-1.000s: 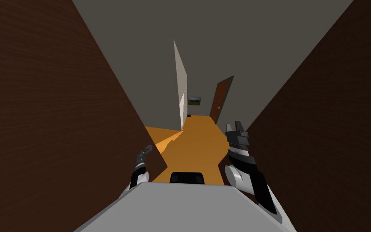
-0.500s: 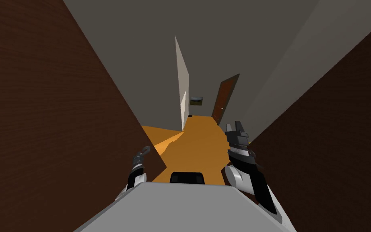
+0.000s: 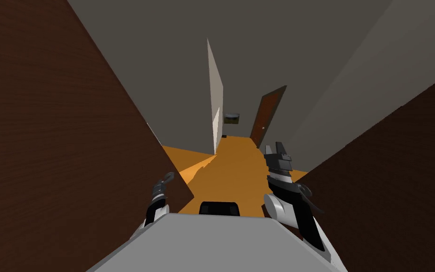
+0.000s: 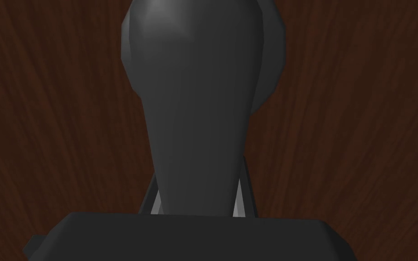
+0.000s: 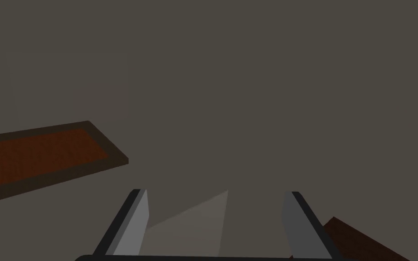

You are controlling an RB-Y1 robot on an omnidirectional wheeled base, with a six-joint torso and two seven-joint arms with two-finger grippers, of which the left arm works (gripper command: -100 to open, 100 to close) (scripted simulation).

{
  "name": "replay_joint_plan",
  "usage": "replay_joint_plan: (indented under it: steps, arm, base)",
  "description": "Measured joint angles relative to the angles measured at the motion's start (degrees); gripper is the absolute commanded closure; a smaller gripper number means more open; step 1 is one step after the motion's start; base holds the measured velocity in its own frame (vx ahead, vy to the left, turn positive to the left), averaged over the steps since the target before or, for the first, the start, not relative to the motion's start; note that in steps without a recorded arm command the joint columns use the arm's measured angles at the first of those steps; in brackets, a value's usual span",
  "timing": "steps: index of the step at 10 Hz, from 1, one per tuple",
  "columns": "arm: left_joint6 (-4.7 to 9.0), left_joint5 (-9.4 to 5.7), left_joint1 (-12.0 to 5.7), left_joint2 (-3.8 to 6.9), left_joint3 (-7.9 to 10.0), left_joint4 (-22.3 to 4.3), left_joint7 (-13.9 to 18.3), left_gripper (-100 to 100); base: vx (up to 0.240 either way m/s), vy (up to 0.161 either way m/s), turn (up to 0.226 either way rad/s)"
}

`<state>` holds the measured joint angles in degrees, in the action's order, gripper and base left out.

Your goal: Push the door open

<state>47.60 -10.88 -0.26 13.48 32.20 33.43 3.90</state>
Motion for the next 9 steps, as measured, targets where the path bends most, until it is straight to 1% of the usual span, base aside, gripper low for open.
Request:
replay_joint_plan:
  steps: [1,2,3,4,5,6,8,9]
  arm:
    - [-0.86,0.00,1.09,-0.21,0.22,1.5,0.3,100]
    - [-0.12,-0.05,0.46,0.58,0.40,-0.6,0.6,100]
    - [0.73,-0.03,0.33,1.28,0.56,-1.9,1.2,100]
    - [0.74,-0.05,0.80,1.42,0.83,-1.6,1.5,100]
    - [1.30,-0.10,0.28,2.14,1.11,-3.1,1.8,100]
    - [1.34,-0.18,0.56,2.42,1.42,-2.9,2.0,100]
    - [1.37,-0.31,0.98,3.01,1.85,-3.2,2.4,100]
    - [1.01,-0.61,1.54,2.76,2.34,-2.7,2.2,100]
  base:
    - [0.128,-0.018,0.055]
    - [0.149,-0.025,0.062]
    - [0.192,-0.025,0.095]
    - [0.168,-0.029,0.083]
    - [0.174,-0.046,0.070]
    - [0.200,-0.039,0.079]
    - [0.108,0.017,0.059]
    - [0.208,0.027,0.050]
